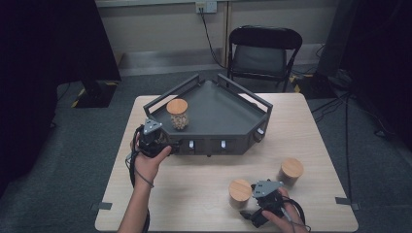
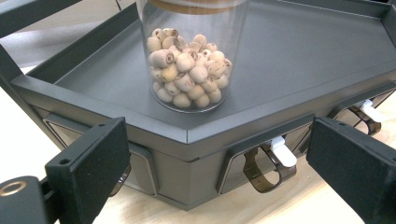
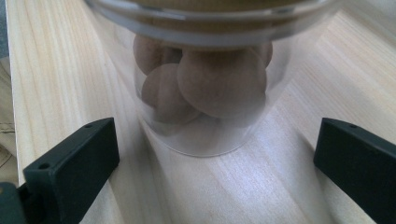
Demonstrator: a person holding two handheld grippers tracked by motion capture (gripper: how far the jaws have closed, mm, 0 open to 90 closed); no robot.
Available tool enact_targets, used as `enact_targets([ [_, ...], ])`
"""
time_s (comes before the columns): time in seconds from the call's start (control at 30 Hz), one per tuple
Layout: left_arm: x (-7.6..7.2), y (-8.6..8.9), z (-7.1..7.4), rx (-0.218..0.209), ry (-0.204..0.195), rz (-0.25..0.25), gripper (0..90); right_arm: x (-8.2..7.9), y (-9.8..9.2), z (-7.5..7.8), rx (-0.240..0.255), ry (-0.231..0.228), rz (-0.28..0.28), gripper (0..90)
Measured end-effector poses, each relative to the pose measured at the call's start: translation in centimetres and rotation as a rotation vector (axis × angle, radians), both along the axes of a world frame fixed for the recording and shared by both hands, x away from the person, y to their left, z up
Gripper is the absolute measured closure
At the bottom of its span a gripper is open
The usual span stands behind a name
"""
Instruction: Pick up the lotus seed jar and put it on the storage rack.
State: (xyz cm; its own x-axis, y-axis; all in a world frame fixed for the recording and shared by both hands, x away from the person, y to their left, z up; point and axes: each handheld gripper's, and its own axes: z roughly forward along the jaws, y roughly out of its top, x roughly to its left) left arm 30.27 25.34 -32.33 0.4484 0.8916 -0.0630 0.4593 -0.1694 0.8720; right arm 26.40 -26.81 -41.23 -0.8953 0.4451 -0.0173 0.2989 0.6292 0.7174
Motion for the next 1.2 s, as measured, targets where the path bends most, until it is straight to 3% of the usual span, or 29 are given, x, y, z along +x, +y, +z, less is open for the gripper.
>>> enact_targets([
  [1.2,-1.6,1.0,-2.8,-0.01,0.014,-0.01,6.0,0.0,0.0,0.0,0.0,0.0,0.0,0.0],
])
